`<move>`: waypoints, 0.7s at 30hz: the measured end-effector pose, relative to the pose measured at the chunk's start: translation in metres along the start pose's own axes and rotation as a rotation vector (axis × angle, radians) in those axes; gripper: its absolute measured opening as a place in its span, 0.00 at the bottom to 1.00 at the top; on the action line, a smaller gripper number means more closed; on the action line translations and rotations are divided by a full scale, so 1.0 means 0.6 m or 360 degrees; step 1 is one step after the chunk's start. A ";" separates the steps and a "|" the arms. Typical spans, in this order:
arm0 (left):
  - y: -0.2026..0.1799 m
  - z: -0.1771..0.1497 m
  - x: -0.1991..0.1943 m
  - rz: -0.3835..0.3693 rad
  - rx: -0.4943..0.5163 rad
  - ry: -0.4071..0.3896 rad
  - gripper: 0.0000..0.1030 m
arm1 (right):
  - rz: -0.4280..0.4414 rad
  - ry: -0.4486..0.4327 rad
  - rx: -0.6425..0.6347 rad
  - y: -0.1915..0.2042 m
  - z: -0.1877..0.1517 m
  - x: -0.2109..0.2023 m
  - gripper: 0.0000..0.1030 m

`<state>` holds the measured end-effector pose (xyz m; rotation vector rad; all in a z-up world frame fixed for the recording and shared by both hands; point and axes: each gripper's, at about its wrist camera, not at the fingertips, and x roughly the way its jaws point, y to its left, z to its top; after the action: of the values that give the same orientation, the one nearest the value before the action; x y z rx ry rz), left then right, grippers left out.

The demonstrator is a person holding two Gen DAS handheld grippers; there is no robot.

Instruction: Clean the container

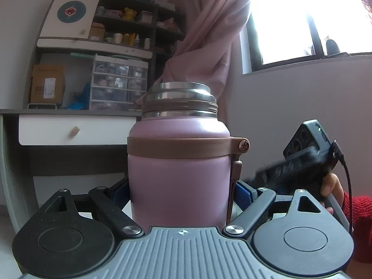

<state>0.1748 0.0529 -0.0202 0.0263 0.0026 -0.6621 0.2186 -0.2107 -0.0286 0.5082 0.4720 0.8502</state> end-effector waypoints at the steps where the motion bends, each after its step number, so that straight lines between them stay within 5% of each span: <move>1: -0.001 -0.001 -0.003 -0.0002 -0.0002 0.0001 0.85 | -0.0042 0.0032 -0.0011 0.000 -0.006 0.004 0.17; 6: 0.004 0.005 0.006 -0.0008 -0.0015 0.0013 0.85 | -0.0176 0.0123 -0.0059 0.008 -0.022 0.016 0.17; 21: 0.007 0.012 0.018 0.0014 -0.0036 0.0014 0.86 | -0.0117 0.0044 -0.0020 0.013 -0.018 0.000 0.17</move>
<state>0.1856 0.0493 -0.0132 0.0075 0.0185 -0.6533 0.2079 -0.2042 -0.0323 0.4653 0.5073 0.7897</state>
